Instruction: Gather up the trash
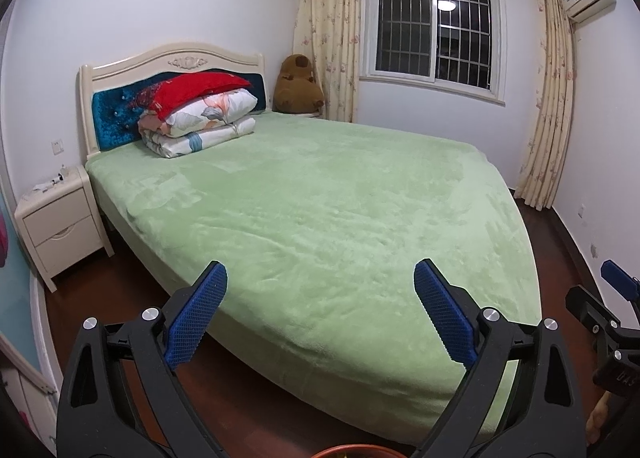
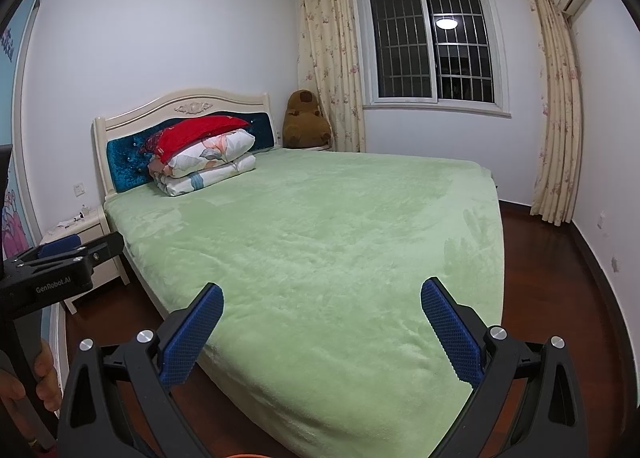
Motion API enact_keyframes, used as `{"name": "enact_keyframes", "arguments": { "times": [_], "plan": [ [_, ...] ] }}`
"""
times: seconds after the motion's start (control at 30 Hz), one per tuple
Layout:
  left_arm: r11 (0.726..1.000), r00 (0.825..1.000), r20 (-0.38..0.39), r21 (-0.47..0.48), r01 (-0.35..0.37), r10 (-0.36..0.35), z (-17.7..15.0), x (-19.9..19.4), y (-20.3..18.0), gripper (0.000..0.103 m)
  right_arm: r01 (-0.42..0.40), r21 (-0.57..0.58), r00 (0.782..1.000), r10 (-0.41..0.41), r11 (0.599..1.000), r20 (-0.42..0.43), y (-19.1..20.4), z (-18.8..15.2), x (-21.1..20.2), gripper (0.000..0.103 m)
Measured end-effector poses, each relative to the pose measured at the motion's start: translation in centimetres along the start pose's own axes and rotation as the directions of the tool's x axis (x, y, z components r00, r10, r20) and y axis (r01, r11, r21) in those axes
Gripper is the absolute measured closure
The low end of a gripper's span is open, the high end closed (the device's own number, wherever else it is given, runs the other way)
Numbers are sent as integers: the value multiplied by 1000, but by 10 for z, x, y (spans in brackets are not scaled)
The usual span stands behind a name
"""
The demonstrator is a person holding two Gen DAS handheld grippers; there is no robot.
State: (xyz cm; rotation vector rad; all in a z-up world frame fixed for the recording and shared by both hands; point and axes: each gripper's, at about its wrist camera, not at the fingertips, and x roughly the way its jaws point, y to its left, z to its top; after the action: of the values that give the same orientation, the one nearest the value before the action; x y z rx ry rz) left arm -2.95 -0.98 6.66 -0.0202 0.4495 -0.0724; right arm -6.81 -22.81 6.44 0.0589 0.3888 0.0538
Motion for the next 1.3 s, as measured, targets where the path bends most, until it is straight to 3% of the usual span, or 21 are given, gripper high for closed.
{"name": "enact_keyframes", "arguments": {
  "times": [0.67,1.13,1.3],
  "plan": [
    [1000,1000,-12,-1,10,-10,3,-1,-3,11,8,-7,1000,-8,1000,7,1,2,-4,6],
    [1000,1000,29,16,-4,4,3,-6,-5,10,11,-7,1000,-11,1000,9,-2,3,-4,6],
    [1000,1000,8,7,25,-26,3,-2,-5,10,12,-9,1000,-12,1000,9,-3,3,-4,6]
  ]
}}
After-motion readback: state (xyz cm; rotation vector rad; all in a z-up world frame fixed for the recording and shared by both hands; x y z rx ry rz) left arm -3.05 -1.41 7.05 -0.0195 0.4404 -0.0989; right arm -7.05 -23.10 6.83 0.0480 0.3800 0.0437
